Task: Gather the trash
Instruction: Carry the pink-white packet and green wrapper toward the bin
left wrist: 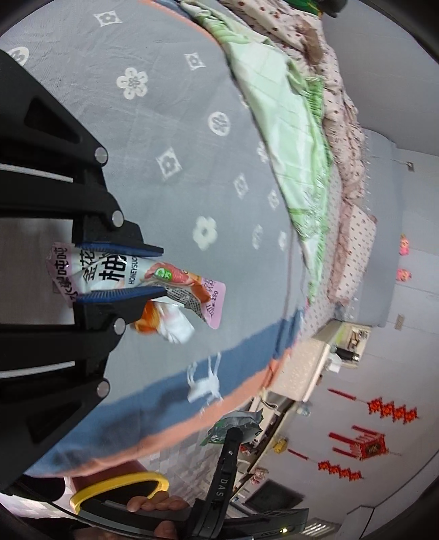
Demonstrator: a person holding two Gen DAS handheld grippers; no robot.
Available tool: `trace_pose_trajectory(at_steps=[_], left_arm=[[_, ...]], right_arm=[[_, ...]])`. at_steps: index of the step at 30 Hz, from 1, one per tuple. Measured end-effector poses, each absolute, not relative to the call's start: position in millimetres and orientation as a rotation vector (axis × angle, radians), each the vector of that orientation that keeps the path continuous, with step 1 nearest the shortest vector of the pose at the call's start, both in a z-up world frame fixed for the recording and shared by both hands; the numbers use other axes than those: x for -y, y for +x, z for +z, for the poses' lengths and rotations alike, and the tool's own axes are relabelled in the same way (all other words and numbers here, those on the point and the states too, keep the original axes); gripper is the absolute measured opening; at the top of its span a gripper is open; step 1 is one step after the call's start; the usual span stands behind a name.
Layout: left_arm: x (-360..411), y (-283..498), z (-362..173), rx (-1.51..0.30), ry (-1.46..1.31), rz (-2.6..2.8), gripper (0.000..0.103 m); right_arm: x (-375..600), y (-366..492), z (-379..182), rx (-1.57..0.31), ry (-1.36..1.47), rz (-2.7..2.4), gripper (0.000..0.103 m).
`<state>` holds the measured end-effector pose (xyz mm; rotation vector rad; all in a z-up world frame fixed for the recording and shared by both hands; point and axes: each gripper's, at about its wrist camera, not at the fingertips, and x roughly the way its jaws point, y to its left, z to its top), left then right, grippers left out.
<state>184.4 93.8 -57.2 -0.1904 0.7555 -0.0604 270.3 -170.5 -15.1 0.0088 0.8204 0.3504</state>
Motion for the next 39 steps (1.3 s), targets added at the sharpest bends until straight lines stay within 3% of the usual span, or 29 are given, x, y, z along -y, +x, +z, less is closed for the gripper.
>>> trace_pose_trajectory(at_steps=[21,39], left_arm=[[52,167,43,-0.614,-0.058,-0.262,0.017],[210,185,61,-0.624,0.075,-0.469,0.017]], right_arm=[[360,183,96,-0.634,0.121,0.156,0.003],[524,124,106,-0.599,0.220,-0.028,0.003]])
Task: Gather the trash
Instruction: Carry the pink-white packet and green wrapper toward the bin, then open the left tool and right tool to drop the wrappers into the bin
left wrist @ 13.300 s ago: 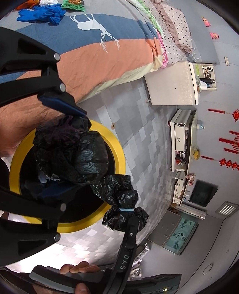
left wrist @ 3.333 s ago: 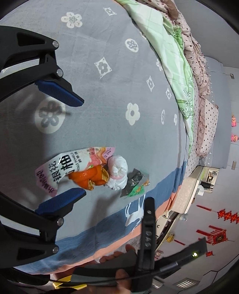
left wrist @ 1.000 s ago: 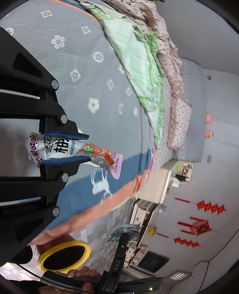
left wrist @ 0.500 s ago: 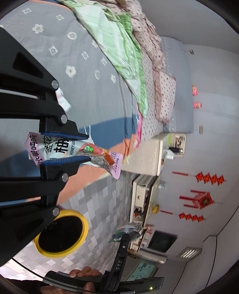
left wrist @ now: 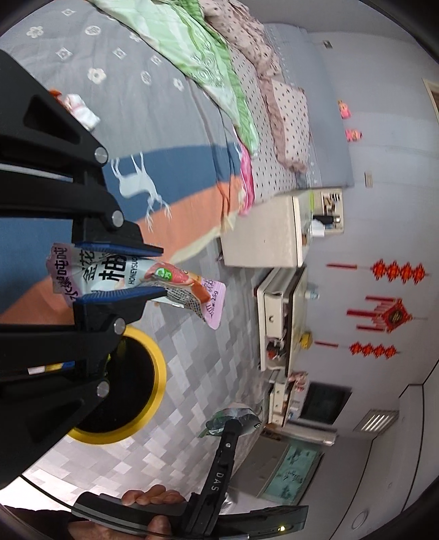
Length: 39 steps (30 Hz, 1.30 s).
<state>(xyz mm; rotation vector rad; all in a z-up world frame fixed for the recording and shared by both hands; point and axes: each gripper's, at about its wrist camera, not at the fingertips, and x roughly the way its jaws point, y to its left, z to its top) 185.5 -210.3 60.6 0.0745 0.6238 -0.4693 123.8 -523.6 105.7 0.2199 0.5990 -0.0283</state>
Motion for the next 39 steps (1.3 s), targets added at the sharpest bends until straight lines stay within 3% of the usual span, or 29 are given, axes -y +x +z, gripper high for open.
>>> trace_pose_trajectory(at_steps=[18,34,37,39], left_arm=[[326,202,-1,-0.753,0.138,-0.612,0.017],[354,210,-42,-0.830,0.156,-0.659,0.018],[354,209,-42,-0.831,0.150,-0.655,0.026],[351,210,-42,-0.830,0.142,-0.650,0.031]], right_arm=[[606,107,30,-0.708,0.321,-0.096,0.003],[625,105,-31,-0.790,0.392,-0.118,0.004],[627,103,-31,-0.788,0.392,-0.135,0.008],[627,102,-31,-0.784,0.390,-0.143,0.022]])
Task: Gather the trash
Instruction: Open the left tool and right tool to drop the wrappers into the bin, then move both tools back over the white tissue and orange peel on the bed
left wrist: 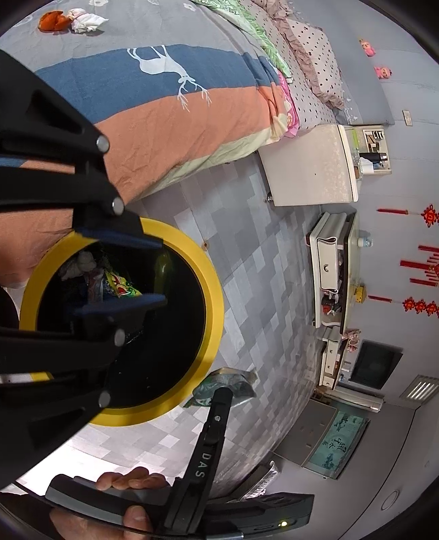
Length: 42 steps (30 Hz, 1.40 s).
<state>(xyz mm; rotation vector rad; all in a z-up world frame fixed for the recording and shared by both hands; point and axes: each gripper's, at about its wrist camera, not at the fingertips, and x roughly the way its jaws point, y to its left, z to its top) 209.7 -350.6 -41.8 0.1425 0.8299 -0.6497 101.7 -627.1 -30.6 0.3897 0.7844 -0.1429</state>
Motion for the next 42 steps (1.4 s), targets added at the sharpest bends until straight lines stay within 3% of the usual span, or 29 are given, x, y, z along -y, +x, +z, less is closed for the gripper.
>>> trace_pose_trajectory(at_steps=[2,8,13,24,42], left_arm=[[347,211,-42,-0.828,0.139,-0.643,0.037],[327,211,-41,-0.822,0.140,-0.604,0.051],[300,217,-40,-0.822,0.131,-0.550,0.059],[210,228,-39,-0.816,0.095,-0.399,0.064],[15,241,-78,-0.874,-0.029,-0.117,0.064]], right_arm=[[628,100,-30,-0.780,0.394,-0.152,0.033],[625,98,-30,-0.781,0.392,-0.166,0.034],[613,102,-30,-0.788,0.392,-0.132,0.047],[524,139,-11,-0.800,0.296,0.004,0.064],[329,237,-7,-0.881,0.212,0.280,0.066]])
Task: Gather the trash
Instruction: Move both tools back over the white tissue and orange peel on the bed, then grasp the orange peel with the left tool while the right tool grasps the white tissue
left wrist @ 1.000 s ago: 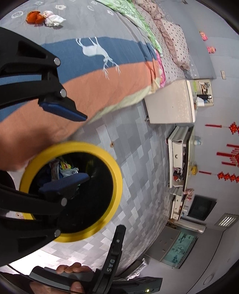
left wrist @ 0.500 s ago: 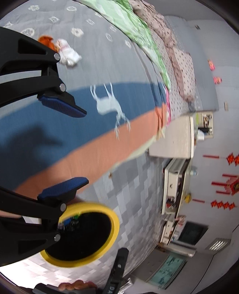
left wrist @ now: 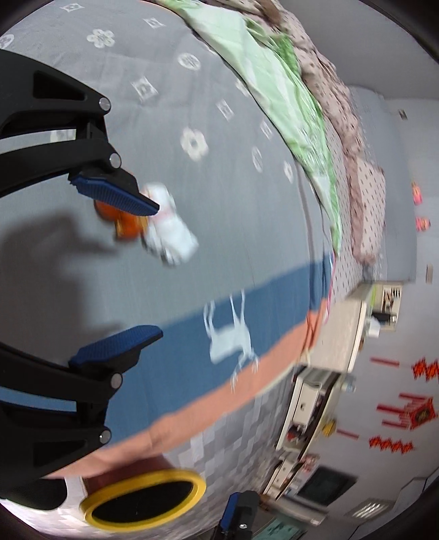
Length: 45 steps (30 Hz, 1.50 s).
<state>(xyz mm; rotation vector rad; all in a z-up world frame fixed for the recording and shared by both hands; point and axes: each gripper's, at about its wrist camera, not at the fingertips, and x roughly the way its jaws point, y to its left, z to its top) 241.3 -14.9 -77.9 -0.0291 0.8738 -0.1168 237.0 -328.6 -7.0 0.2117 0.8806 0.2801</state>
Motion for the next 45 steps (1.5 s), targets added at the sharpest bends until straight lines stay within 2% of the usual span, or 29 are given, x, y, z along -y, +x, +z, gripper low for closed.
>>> trace_pose_trajectory(at_steps=[9,13,17,26,32,34,38,40,42,44,45], left_arm=[[-50,245,-112,-0.915,-0.100,-0.040,0.064],[-65,249,-124,-0.925,-0.128,-0.045,0.064],[-70,256,-136,-0.932,-0.150,-0.073,0.064],[-65,263,-148,-0.932,-0.170,-0.136,0.063],[-61,262,-153,-0.932,-0.186,-0.190,0.051],[-60,260,-154,-0.929,-0.202,-0.218,0.041],[-58,257,-156,-0.919,-0.195,-0.231,0.038],[-63,258,-158,-0.920,-0.222,-0.241,0.037],[-65,257,-159,-0.920,-0.235,-0.249,0.035],[-66,257,-160,-0.917,-0.240,-0.252,0.034],[-65,257,-160,-0.916,-0.237,-0.252,0.034]], right_arm=[[228,301,-50,-1.071,0.284,0.488,0.066],[191,318,-72,-1.159,0.314,0.549,0.058],[154,331,-92,-1.238,0.300,0.580,0.054],[116,345,-127,-1.331,0.264,0.584,0.052],[104,352,-141,-1.362,0.238,0.578,0.050],[96,353,-148,-1.380,0.227,0.585,0.049],[83,357,-159,-1.403,0.216,0.597,0.047],[79,360,-160,-1.394,0.214,0.606,0.044],[73,362,-161,-1.388,0.212,0.624,0.031],[67,362,-160,-1.371,0.198,0.626,0.027],[64,363,-158,-1.359,0.186,0.628,0.020]])
